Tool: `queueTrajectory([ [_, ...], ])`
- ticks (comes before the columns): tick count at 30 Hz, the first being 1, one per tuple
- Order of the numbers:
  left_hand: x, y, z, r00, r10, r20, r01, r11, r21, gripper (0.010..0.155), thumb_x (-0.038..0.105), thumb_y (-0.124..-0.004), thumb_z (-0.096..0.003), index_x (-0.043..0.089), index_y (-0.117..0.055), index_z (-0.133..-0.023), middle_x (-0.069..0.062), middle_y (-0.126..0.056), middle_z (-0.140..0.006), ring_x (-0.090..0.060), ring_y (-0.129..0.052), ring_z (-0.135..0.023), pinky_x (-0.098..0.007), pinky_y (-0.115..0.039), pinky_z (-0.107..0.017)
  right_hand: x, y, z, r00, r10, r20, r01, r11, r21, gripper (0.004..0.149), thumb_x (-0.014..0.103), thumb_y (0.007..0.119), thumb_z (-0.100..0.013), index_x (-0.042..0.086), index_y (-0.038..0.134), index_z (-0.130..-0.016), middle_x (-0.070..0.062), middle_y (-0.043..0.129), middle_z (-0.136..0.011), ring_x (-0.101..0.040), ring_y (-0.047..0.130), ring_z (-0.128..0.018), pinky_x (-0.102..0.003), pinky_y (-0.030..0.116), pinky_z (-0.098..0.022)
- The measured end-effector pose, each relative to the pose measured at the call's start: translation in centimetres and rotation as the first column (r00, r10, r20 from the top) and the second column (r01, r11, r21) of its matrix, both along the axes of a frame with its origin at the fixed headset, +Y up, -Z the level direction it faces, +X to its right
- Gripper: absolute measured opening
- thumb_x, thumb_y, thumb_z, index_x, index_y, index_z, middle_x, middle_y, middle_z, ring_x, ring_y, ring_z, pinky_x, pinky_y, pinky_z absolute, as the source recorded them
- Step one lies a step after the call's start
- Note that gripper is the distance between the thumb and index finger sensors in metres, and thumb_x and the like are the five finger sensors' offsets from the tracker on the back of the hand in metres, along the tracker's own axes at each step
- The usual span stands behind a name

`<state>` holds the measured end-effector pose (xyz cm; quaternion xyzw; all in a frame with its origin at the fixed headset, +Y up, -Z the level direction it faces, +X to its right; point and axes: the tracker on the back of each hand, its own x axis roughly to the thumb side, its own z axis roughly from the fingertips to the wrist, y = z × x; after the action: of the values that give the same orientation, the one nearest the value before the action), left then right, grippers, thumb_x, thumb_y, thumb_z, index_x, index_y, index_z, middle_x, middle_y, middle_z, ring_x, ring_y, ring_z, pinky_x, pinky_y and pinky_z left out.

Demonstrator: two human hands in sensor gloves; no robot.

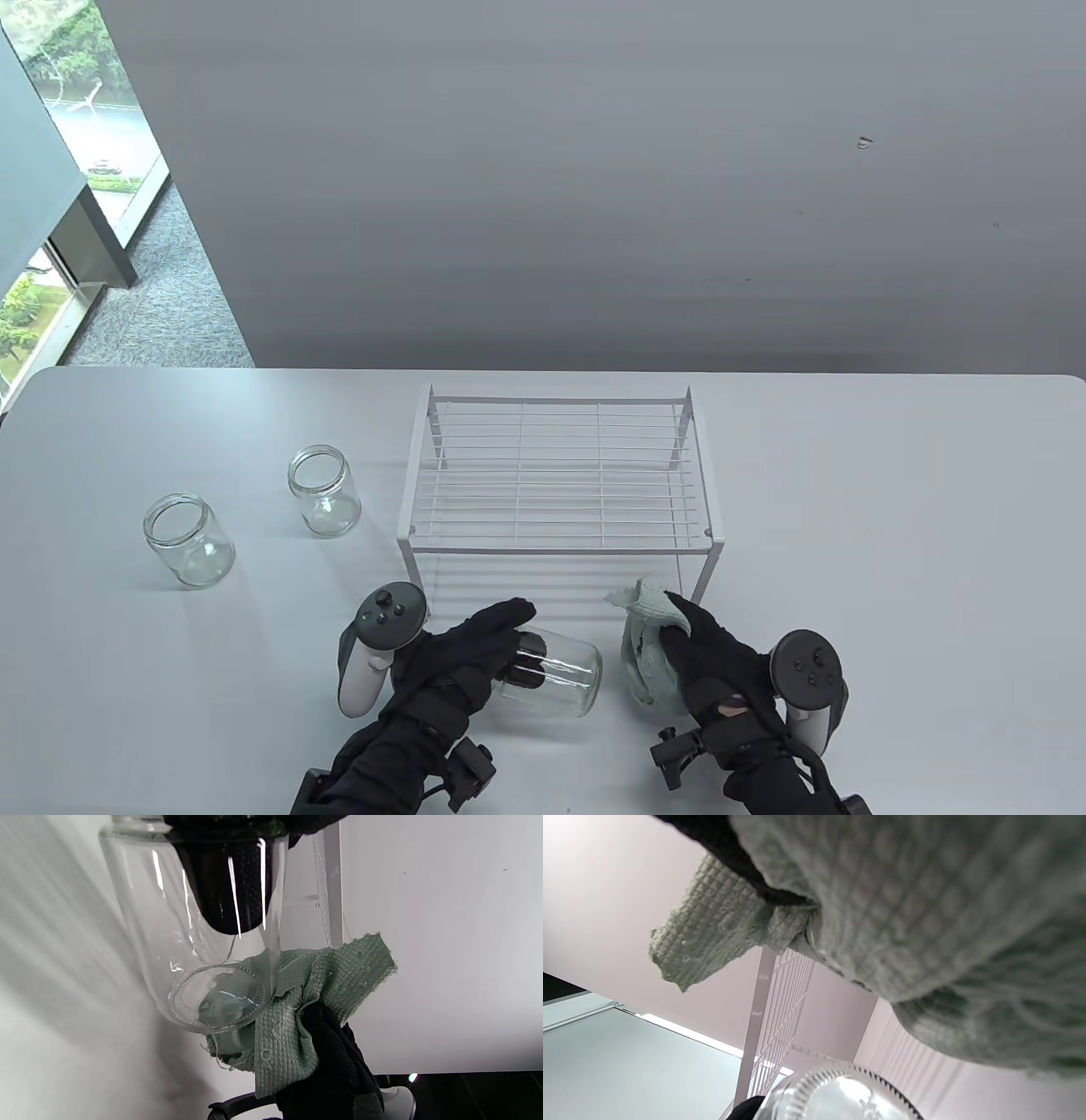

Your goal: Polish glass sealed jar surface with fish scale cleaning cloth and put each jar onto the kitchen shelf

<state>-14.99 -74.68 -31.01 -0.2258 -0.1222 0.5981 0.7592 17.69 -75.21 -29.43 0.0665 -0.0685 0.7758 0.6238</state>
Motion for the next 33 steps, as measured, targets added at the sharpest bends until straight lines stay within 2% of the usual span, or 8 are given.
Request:
queueTrajectory([
  [6, 0.1, -1.5, 0.6, 0.999, 0.03, -0.039, -0.031, 0.999, -0.025, 0.05, 0.028, -0.064, -0.0551, 0.015, -0.06, -0.103, -0.011, -0.089, -0.086, -0.018, -0.104, -0.065, -0.054, -0.04, -0.074, -0.4, 0.2, 0.0, 1.0, 0.02, -0.006, -0.02, 0.999, 0.037, 0.047, 0.012, 0.074, -0.047, -0.006, 0.074, -0.09, -0.035, 0.082, -0.075, -0.049, 0.098, -0.053, -0.054, 0.082, -0.033],
  [13, 0.0, -1.8, 0.7, 0.997, 0.069, -0.034, -0.07, 0.997, -0.038, 0.05, 0.029, -0.063, -0.0562, 0.016, -0.057, -0.104, -0.009, -0.087, -0.088, -0.015, -0.103, -0.068, -0.052, -0.039, -0.075, -0.7, 0.4, 0.0, 0.999, 0.034, -0.006, -0.034, 0.997, 0.072, 0.047, 0.012, 0.074, -0.047, -0.006, 0.074, -0.09, -0.035, 0.082, -0.075, -0.049, 0.097, -0.053, -0.054, 0.082, -0.033],
  [20, 0.0, -2.0, 0.8, 0.992, 0.113, -0.063, -0.116, 0.992, -0.055, 0.05, 0.029, -0.062, -0.0565, 0.017, -0.056, -0.104, -0.009, -0.087, -0.089, -0.014, -0.103, -0.069, -0.051, -0.038, -0.075, -1.4, 1.3, 0.5, 0.993, 0.115, -0.001, -0.113, 0.973, 0.201, 0.046, 0.013, 0.074, -0.047, -0.006, 0.074, -0.089, -0.035, 0.082, -0.076, -0.049, 0.097, -0.055, -0.055, 0.081, -0.035],
  [24, 0.1, -2.3, 0.8, 0.986, 0.149, -0.073, -0.155, 0.985, -0.078, 0.05, 0.029, -0.062, -0.0568, 0.016, -0.055, -0.105, -0.008, -0.086, -0.09, -0.014, -0.103, -0.07, -0.05, -0.038, -0.075, -2.7, 2.2, 1.1, 0.977, 0.214, -0.008, -0.2, 0.922, 0.331, 0.046, 0.013, 0.075, -0.047, -0.005, 0.074, -0.089, -0.034, 0.082, -0.077, -0.05, 0.096, -0.056, -0.056, 0.08, -0.036],
  [28, 0.2, -2.2, 1.0, 0.983, 0.17, -0.068, -0.175, 0.981, -0.085, 0.05, 0.029, -0.062, -0.0568, 0.016, -0.055, -0.105, -0.008, -0.087, -0.09, -0.013, -0.104, -0.071, -0.051, -0.04, -0.074, -4.4, 2.9, 1.8, 0.941, 0.336, -0.023, -0.287, 0.835, 0.471, 0.046, 0.013, 0.074, -0.047, -0.003, 0.074, -0.09, -0.033, 0.081, -0.079, -0.05, 0.094, -0.06, -0.057, 0.078, -0.038],
  [33, 0.5, -2.3, 1.1, 0.979, 0.195, -0.052, -0.2, 0.974, -0.103, 0.05, 0.029, -0.06, -0.0571, 0.016, -0.055, -0.105, -0.007, -0.086, -0.091, -0.012, -0.104, -0.071, -0.052, -0.042, -0.074, -6.7, 3.2, 2.7, 0.84, 0.538, -0.064, -0.375, 0.662, 0.649, 0.047, 0.014, 0.074, -0.047, 0.001, 0.073, -0.092, -0.03, 0.078, -0.084, -0.051, 0.087, -0.07, -0.064, 0.069, -0.047],
])
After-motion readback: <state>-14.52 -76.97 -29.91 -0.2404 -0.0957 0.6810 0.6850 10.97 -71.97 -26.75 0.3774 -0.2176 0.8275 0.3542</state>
